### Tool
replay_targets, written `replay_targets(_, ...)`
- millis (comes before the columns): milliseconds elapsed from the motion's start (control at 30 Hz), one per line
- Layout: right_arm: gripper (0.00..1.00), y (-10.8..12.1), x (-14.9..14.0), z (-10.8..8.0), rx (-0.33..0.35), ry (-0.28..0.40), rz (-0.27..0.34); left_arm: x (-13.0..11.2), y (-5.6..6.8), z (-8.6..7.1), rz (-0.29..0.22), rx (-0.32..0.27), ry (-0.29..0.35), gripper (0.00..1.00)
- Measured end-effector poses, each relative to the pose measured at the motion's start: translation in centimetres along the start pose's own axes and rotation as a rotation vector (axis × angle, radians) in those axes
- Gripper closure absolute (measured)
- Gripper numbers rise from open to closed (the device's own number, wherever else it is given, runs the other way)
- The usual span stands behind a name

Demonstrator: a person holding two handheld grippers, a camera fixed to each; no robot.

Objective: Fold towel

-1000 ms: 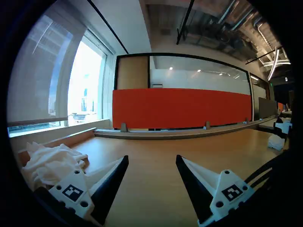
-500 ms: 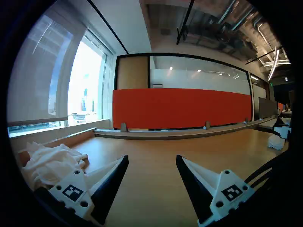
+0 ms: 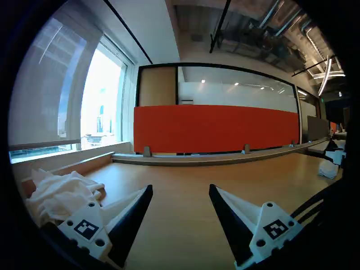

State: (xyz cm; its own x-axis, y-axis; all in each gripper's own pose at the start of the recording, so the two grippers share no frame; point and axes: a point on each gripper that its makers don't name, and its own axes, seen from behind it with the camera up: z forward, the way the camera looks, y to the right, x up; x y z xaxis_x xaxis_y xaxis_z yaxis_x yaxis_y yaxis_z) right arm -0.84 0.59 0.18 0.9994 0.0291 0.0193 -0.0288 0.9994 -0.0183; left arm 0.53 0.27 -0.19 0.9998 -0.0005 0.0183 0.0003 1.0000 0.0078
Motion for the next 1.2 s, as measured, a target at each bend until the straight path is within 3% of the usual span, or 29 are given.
replay_targets(1200,0.0,-0.06,0.06,-0.11,0.0,-0.001,0.0,-0.49,-0.03,0.14,0.0,0.0,0.001,0.07)
